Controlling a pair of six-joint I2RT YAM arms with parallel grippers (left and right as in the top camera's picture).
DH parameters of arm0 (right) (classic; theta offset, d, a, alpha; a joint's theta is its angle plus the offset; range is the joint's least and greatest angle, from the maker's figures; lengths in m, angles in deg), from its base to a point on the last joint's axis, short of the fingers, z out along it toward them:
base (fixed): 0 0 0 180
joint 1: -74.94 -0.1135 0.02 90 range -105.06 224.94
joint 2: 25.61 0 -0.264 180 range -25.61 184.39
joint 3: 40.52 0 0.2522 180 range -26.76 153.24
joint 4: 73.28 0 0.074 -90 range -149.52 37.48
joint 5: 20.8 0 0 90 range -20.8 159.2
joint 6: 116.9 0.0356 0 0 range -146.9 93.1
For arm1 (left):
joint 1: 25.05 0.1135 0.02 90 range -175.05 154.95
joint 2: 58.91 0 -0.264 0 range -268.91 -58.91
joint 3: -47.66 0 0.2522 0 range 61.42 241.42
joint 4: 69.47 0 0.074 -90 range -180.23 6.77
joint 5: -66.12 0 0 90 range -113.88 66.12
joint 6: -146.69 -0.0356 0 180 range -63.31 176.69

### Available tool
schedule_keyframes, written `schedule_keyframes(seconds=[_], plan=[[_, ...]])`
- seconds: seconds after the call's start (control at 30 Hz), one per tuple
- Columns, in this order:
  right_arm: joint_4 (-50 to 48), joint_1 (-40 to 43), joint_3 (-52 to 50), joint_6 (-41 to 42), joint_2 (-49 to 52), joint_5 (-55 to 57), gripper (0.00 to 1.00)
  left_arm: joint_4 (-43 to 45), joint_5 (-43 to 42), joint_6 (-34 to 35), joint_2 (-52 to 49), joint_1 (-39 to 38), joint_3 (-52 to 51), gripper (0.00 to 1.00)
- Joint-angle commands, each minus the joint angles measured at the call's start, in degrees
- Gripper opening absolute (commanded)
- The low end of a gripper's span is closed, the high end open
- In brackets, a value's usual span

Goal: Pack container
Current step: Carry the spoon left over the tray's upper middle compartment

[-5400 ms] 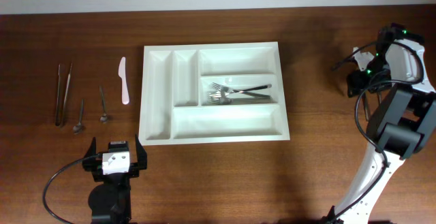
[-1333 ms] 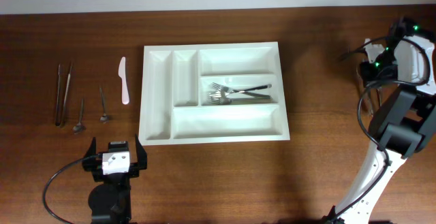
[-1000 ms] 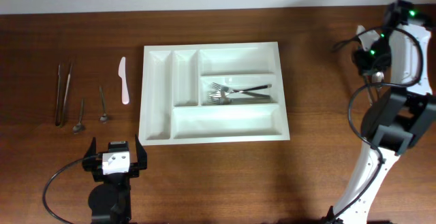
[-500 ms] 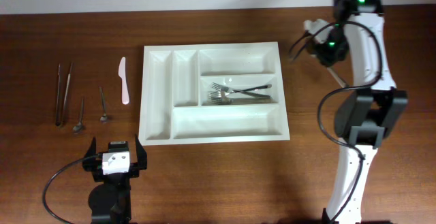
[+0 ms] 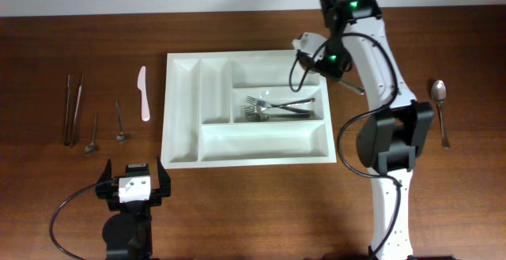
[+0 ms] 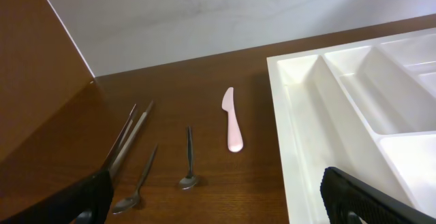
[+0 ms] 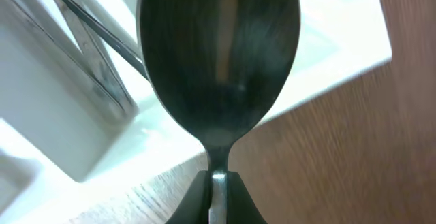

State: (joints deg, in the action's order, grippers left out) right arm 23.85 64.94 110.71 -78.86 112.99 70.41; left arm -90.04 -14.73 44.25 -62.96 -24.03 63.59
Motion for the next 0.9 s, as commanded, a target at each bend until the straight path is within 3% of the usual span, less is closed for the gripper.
schedule_keyframes(seconds=[0.0, 0.87], plan=[[-0.8, -1.7, 1.3, -1.9, -1.5, -0.8, 0.04, 0.2, -0.6, -0.5, 0.5, -0.3, -0.3, 0.99], [-8.4, -4.7, 1.3, -5.1, -1.5, -0.7, 0.04, 0.2, -0.6, -0.5, 0.5, -0.3, -0.3, 0.99]])
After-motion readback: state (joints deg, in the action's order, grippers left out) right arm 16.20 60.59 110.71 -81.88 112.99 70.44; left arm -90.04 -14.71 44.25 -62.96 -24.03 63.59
